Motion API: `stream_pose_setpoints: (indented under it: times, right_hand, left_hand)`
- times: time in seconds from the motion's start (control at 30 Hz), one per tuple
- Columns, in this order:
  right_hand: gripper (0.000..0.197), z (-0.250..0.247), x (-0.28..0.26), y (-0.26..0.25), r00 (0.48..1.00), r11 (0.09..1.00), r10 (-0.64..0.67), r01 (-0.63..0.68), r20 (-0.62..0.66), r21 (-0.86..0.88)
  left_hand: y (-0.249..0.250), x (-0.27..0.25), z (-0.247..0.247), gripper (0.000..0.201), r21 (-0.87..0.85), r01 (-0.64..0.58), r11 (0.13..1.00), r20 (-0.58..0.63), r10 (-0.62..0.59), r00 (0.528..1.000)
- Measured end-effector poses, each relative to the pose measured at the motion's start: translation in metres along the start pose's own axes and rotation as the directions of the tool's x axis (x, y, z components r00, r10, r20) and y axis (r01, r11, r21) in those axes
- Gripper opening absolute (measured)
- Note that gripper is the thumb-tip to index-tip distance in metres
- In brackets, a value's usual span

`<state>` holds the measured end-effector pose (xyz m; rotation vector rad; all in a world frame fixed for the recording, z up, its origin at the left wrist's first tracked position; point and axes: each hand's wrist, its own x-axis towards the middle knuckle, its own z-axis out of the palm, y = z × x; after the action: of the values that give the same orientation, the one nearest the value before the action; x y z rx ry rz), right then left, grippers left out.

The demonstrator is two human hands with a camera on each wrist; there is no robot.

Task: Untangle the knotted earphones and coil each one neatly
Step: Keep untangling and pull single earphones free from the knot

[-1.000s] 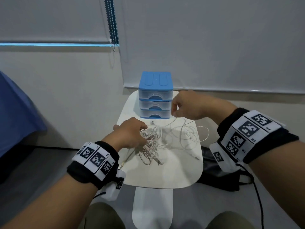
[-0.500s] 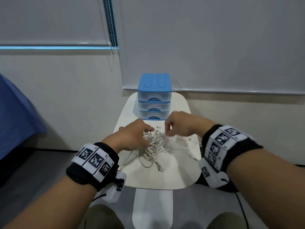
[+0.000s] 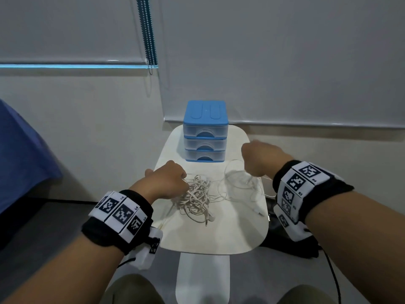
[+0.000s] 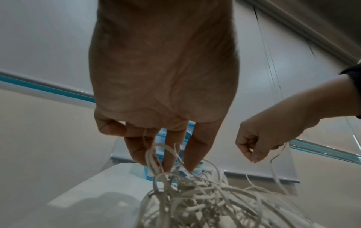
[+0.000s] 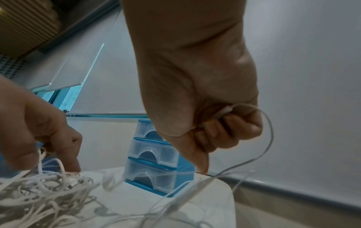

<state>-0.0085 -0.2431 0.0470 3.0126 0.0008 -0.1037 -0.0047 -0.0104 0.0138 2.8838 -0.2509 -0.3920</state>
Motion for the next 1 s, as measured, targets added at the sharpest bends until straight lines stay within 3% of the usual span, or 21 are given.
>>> stream_pose_setpoints:
  times: [0.07,0.17,0.33,0.43,0.53,0.67,0.8,0.9,1.0]
  right_hand:
    - [0.013,-0.007,-0.002,0.004,0.996,0.998,0.053,-0.056,-0.076,-0.033]
    - [0.013,-0.011,0.002,0.007,0.992,0.995,0.098,-0.097,-0.079,0.016]
    - [0.014,-0.014,0.016,0.004,0.992,0.991,-0.010,0.027,-0.126,0.134]
    - [0.009,-0.008,0.014,-0.015,0.985,0.975,-0.116,0.137,-0.127,0.173]
    - [0.016,0.005,0.004,-0.036,0.986,0.978,-0.155,0.163,-0.067,0.132]
    - [0.024,0.012,0.000,-0.027,0.992,0.992,-0.057,0.069,-0.115,0.107]
    - [0.007,-0.007,0.011,0.005,0.970,0.966,0.069,-0.007,-0.235,0.257]
    - [0.009,-0.040,0.010,0.018,0.944,0.895,-0.017,0.161,-0.330,0.416]
    - [0.009,-0.079,-0.014,0.015,0.899,0.818,-0.181,0.363,-0.399,0.447]
  left_hand:
    - [-0.002,0.002,0.000,0.014,-0.001,0.027,1.000,0.004,-0.027,1.000]
    - [-0.003,0.003,-0.002,0.016,-0.017,0.025,1.000,0.029,-0.025,0.999]
    - [-0.002,-0.001,-0.006,0.014,-0.025,-0.001,1.000,0.043,0.002,0.999]
    - [0.003,-0.001,-0.012,0.017,-0.163,-0.117,0.980,0.060,0.128,0.990]
    - [0.010,-0.008,-0.018,0.035,-0.338,-0.217,0.916,0.053,0.249,0.967]
    - [0.006,-0.015,-0.020,0.024,-0.283,-0.269,0.921,0.026,0.287,0.957]
    - [-0.014,-0.016,-0.021,0.018,-0.226,-0.213,0.950,-0.012,0.216,0.976]
    - [-0.021,-0.017,-0.031,0.022,-0.170,-0.243,0.955,0.031,0.252,0.967]
    - [-0.008,-0.023,-0.052,0.029,-0.383,-0.350,0.855,-0.143,0.319,0.937]
